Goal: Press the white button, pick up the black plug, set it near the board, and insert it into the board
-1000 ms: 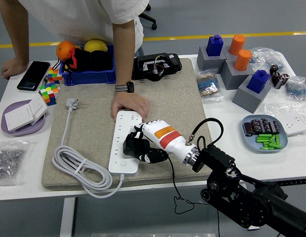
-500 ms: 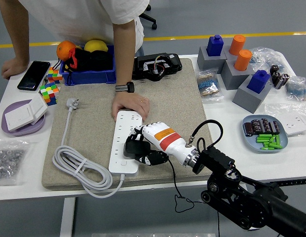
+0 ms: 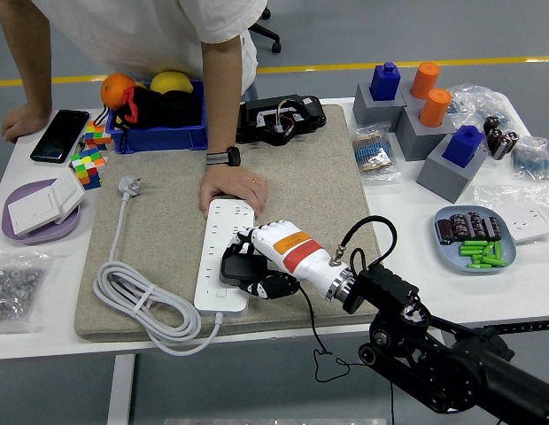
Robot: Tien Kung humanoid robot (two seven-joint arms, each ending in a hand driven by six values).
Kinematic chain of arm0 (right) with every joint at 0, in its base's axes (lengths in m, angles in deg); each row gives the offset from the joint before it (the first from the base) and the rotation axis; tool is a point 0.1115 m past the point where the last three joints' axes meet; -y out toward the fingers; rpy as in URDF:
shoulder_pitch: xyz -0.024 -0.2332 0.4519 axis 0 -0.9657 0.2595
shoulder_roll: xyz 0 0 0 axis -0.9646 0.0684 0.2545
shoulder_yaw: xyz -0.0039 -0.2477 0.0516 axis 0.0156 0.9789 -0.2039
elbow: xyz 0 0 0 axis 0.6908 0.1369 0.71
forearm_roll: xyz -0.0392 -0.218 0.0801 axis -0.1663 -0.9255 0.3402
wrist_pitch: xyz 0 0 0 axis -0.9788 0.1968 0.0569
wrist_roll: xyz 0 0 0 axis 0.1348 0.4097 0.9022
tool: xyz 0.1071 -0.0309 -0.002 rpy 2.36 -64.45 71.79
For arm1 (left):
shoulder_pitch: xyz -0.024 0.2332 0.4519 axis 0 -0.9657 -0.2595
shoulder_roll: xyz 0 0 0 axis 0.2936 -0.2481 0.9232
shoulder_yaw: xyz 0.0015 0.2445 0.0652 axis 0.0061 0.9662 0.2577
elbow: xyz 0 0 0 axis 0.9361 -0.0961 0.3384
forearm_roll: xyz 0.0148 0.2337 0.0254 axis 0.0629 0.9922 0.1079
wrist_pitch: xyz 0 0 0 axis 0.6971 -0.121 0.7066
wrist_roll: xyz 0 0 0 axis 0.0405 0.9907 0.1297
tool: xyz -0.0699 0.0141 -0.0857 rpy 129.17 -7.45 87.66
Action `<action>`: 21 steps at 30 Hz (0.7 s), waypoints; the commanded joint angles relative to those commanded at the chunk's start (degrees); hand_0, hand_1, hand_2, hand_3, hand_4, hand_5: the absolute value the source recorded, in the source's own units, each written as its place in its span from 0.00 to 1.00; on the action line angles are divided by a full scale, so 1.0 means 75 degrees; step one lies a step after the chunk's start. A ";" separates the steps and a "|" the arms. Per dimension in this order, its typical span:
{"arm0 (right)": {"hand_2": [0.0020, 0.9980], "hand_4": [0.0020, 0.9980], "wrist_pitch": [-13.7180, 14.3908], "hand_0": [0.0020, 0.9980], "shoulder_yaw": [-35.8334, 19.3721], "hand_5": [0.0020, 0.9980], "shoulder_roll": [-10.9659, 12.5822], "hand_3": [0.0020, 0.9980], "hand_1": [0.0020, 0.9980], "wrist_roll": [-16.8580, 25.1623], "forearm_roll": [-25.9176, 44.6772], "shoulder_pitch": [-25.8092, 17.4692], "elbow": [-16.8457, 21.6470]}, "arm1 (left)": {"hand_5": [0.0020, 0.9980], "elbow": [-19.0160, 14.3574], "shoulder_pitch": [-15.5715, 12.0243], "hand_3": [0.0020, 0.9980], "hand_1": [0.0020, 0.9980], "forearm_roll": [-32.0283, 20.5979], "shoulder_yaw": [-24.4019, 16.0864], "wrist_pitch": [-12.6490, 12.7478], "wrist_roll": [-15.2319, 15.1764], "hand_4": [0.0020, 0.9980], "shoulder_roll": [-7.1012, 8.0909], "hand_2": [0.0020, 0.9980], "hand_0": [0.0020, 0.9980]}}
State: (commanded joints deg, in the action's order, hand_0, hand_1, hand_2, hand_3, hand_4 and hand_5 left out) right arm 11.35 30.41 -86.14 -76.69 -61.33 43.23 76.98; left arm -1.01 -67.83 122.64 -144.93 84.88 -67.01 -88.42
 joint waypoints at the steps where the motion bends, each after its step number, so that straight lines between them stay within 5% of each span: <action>1: 0.51 0.85 -0.0016 0.43 0.0019 0.00 -0.0005 0.58 0.46 -0.0014 -0.0008 0.0015 -0.0013 | 0.12 0.0000 0.0000 0.67 0.64 -0.0005 0.0004 -0.0002 0.0000 0.49 0.0003 0.63 0.65; 21: 0.51 0.85 -0.0217 0.44 0.0148 0.00 -0.0062 0.59 0.47 -0.0299 -0.0061 0.0238 -0.0286 | 0.12 0.0000 -0.0017 0.67 0.64 0.0052 -0.0055 -0.0003 -0.0011 0.49 0.0021 0.63 0.65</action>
State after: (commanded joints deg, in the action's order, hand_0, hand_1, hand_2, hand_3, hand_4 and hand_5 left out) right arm 9.72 31.52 -86.61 -78.94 -61.78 45.02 74.84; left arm -1.01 -67.96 123.03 -145.34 84.86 -67.09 -88.27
